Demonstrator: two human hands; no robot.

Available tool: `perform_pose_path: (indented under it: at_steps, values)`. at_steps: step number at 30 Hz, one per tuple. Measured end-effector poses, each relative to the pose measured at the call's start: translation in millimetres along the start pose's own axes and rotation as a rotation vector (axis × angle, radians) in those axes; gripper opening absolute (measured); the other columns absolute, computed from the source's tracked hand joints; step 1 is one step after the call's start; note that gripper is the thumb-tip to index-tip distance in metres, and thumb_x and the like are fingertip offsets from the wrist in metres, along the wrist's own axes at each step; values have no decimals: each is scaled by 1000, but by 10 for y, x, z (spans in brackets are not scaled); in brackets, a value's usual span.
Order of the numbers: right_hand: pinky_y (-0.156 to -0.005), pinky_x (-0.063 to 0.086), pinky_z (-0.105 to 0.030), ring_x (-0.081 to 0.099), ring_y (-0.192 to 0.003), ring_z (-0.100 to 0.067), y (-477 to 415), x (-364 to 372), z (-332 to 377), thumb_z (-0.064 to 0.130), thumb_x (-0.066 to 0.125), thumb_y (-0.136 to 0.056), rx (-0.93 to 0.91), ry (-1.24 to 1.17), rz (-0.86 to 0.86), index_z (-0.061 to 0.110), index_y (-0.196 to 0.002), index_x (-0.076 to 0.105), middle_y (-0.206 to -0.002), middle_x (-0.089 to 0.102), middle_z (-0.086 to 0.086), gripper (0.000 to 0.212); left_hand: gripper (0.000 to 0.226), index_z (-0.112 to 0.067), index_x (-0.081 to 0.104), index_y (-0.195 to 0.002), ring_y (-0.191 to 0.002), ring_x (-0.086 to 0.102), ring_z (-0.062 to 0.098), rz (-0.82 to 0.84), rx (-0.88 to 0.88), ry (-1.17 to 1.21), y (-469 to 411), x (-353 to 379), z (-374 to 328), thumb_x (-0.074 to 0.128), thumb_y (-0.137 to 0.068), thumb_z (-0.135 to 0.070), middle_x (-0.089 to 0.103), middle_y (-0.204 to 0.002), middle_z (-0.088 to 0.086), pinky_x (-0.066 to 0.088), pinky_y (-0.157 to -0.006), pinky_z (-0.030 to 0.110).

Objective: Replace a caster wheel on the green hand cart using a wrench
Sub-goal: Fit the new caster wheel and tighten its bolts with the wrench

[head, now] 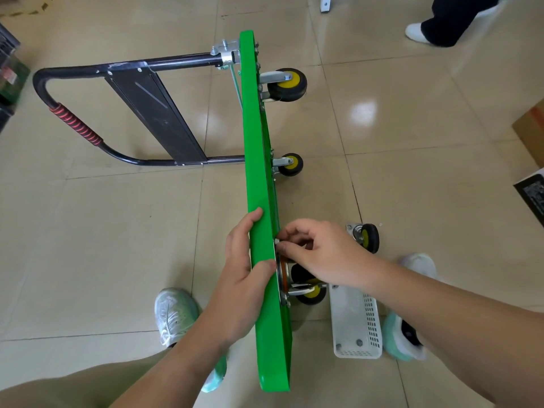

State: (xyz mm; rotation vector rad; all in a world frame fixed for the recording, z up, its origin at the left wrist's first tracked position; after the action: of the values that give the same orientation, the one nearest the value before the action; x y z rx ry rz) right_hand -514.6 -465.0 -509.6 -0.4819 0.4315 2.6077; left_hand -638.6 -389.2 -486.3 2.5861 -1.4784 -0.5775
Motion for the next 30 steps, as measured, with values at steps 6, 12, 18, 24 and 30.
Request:
perform_pose_path:
  at_steps: [6, 12, 18, 24, 30]
  values:
    - [-74, 43, -1, 62, -86, 14, 248, -453, -249, 32, 70, -93, 54, 15, -208, 37, -122, 63, -98, 71, 25, 30, 75, -62, 34, -141, -138, 49, 25, -2, 17, 24, -19, -9, -30, 53, -70, -46, 40, -153, -8, 41, -115, 59]
    - [-69, 47, -11, 66, -78, 4, 980, -687, -1415, 27, 73, -91, 400, 26, -402, 35, -96, 71, -86, 71, 17, 10, 75, -67, 38, -135, -136, 51, 33, 2, 3, 57, -44, 12, -30, 52, -65, -46, 46, -154, -1, 40, -114, 64]
    - [-59, 41, -8, 64, -79, -14, 1292, -78, -2504, 16, 68, -93, 626, 214, -84, 17, -102, 70, -87, 67, 4, 10, 71, -67, 42, -131, -130, 53, 39, -22, 24, 84, -25, 15, -76, 53, -66, -42, 50, -150, -3, 40, -111, 69]
    - [-93, 54, -31, 63, -108, -26, 1280, 627, -3330, 6, 57, -94, 756, 317, 106, 12, -108, 70, -116, 65, -6, 19, 71, -61, 47, -133, -106, 63, 25, -28, 106, 136, -87, -19, 41, 53, -72, -26, 62, -136, -10, 52, -90, 50]
    - [-81, 49, -28, 55, -88, -19, 1326, 1123, -3921, 39, 72, -76, 944, 419, 240, 19, -94, 58, -87, 57, 5, 30, 87, -51, 53, -133, -94, 69, 14, -103, 123, 176, -155, -74, 170, 36, -75, 11, 67, -128, -10, 61, -77, 26]
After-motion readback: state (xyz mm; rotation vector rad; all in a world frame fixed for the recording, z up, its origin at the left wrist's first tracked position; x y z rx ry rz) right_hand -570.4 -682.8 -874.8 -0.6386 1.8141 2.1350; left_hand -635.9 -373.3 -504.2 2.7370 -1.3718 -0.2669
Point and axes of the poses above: each hand's wrist, its own y-axis away from the middle knuckle, its own x-axis out of the palm, z = x × y, the point moved 10 cm from there along -y, towards the middle knuckle
